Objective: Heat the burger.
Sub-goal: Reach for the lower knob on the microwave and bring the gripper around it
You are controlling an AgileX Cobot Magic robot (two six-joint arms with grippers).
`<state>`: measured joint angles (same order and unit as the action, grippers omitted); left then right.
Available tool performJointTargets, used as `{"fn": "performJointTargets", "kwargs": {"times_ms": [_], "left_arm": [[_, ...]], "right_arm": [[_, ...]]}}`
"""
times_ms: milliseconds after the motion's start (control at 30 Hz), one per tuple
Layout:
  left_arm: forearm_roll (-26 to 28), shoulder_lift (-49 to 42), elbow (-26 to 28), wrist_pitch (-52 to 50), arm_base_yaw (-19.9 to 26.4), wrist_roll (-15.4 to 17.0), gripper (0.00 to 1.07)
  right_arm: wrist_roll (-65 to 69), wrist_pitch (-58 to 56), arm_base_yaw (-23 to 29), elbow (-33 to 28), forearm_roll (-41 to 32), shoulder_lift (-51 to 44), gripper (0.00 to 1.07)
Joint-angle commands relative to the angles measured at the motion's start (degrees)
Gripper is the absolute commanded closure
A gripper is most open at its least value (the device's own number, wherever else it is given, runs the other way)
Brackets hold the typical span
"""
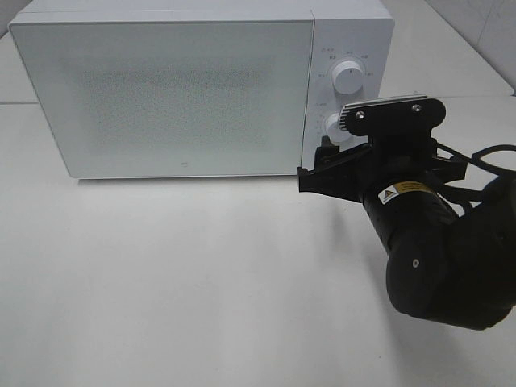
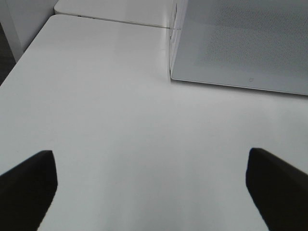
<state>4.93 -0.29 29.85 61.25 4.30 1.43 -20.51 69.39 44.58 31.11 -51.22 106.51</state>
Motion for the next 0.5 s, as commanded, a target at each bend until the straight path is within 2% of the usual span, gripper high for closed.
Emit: {"fn": "performJointTargets", "kwargs": {"times_ms": [33, 500], "left_arm": [[0.5, -0.9, -0.2, 0.0, 0.2, 0.2, 0.06], [0.5, -0.9, -0.2, 0.0, 0.2, 0.2, 0.06]], "right_arm": [[1.0, 4.5, -0.7, 1.3, 1.1, 0.6, 0.24], [2.3, 0.2, -5.4, 8.0, 5.8, 4.9, 0.26]]}}
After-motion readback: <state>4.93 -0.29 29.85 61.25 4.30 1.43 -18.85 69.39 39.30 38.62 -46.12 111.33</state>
